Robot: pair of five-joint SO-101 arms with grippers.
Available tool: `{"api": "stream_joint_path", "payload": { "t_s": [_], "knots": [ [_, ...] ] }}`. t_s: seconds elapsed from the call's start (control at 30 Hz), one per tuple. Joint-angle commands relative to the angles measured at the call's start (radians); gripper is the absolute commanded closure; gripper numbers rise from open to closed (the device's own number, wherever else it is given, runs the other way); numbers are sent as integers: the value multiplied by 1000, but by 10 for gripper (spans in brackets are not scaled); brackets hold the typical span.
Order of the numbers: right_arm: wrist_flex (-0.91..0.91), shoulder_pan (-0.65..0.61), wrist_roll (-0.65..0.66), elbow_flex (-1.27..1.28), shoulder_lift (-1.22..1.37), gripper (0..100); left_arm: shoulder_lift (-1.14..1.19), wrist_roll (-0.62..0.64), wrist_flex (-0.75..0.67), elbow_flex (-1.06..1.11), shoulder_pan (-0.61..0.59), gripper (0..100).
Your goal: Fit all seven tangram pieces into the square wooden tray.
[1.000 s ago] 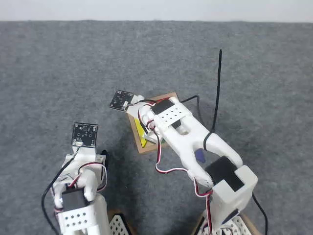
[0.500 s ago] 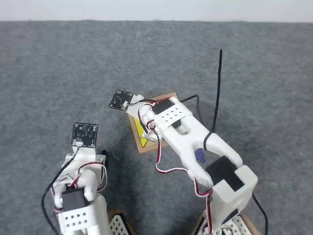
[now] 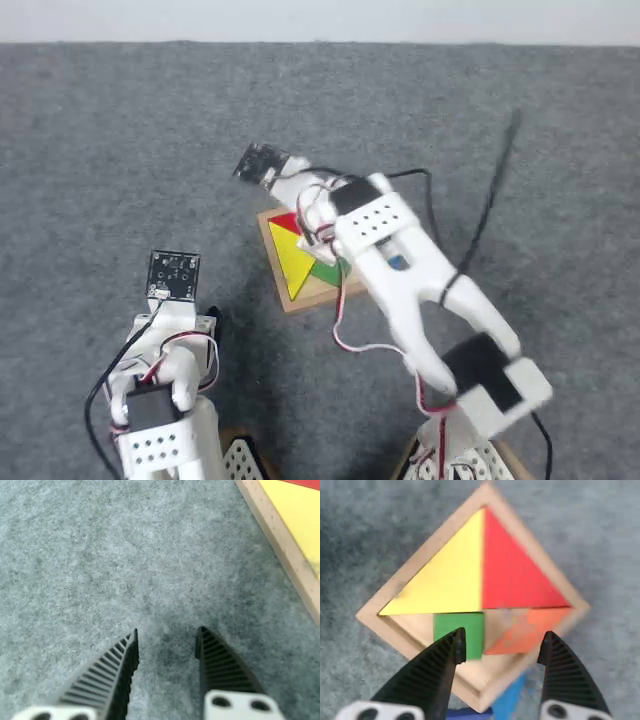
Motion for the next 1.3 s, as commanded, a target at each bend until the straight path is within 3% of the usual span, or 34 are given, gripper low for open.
{"api": "stream_joint_path", "payload": {
  "t_s": [0.0,0.3,0.47,0.73,1.27],
  "knots": [
    [-1,12,-15,15,-114,764,-18,8,6,-8,0,810],
    [1,110,-23,158,-70,768,-18,8,6,-8,0,810],
    [-5,203,-40,344,-228,768,-18,8,6,-8,0,810],
    [35,216,-216,575,-464,765,-18,8,6,-8,0,810],
    [30,111,-535,562,-180,767,-18,8,6,-8,0,810]
  ]
}}
